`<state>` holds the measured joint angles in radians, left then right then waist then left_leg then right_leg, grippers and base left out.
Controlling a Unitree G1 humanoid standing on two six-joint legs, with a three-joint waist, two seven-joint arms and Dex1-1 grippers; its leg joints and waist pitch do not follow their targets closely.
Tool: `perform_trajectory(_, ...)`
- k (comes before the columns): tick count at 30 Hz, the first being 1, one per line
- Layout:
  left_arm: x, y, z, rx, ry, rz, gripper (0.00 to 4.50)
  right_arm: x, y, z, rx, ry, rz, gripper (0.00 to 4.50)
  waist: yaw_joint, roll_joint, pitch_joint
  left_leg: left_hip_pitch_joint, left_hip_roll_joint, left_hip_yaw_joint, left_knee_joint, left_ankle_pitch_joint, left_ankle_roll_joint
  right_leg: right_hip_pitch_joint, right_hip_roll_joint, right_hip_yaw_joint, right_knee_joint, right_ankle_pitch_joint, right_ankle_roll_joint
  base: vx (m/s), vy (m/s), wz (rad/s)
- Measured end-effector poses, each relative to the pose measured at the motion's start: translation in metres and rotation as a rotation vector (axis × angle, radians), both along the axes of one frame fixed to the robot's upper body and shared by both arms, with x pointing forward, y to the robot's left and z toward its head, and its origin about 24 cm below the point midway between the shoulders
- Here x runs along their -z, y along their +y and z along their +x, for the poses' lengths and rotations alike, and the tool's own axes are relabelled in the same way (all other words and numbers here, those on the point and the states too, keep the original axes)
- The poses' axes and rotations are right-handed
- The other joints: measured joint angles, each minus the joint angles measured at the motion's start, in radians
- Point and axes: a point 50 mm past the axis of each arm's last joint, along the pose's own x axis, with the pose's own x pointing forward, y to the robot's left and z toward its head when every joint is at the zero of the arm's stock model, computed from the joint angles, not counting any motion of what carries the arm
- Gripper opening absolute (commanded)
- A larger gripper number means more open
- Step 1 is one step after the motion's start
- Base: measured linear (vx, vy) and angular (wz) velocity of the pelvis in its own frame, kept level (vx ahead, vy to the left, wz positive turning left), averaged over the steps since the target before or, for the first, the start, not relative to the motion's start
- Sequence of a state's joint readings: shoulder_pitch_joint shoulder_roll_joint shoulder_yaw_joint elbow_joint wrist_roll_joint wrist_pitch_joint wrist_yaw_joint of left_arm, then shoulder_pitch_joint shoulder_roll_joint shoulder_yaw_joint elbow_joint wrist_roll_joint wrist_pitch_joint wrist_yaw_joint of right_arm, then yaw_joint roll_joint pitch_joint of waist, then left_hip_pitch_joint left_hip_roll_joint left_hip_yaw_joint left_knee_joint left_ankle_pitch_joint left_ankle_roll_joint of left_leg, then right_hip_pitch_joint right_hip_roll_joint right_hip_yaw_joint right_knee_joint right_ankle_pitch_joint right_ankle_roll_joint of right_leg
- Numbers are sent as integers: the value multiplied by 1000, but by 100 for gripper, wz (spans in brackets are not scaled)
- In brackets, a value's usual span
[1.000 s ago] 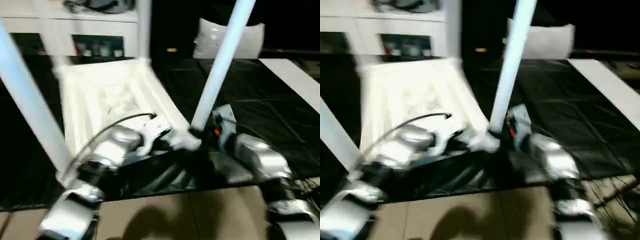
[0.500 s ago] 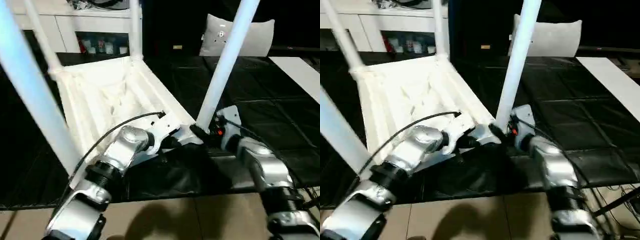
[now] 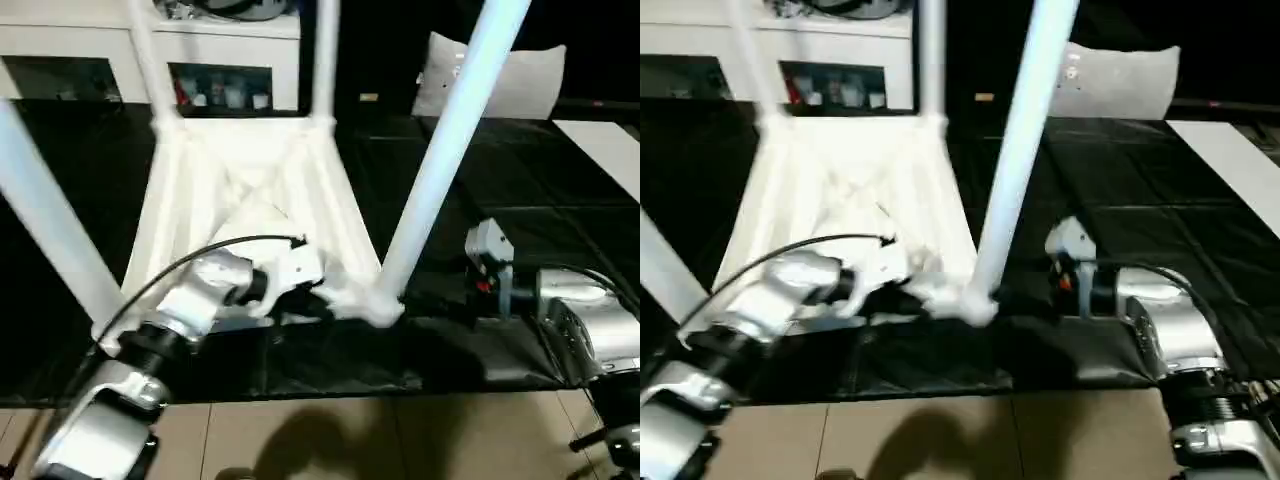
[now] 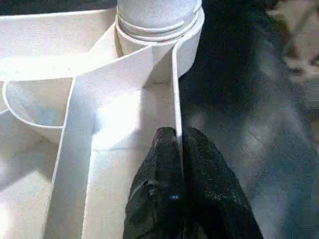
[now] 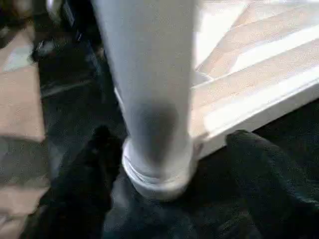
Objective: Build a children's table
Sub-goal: Rotate leg to tighten
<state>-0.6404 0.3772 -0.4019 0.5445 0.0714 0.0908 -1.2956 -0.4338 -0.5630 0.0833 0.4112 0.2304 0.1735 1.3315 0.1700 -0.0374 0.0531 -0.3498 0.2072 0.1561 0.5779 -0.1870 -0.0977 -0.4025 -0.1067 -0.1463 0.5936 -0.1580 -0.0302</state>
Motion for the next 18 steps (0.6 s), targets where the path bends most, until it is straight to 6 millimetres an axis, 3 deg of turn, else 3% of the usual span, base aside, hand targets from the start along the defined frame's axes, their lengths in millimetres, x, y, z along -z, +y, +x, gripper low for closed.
perform_trajectory(7, -1, 0, -7, 107, 42, 9, 0, 4, 10, -7, -147, 60, 23, 273, 12, 0, 0, 0, 0, 0, 2, 0, 0, 0, -1, 0, 1, 0, 1, 0, 0, 0)
perform_trajectory(12, 0, -2, -8, 120, 42, 9, 0, 17, 27, -8, -194, 91, 60, 230, 12, -1, 0, 0, 0, 0, 3, 0, 0, 0, -1, 0, 2, -2, 3, 0, 0, 0)
perform_trajectory(18, 0, -1, -8, 120, 44, 12, 0, 21, 27, -5, -211, 95, 82, 202, 8, -1, 0, 0, 0, 0, 4, 0, 0, 1, -1, 0, 3, -2, 3, 0, 0, 0)
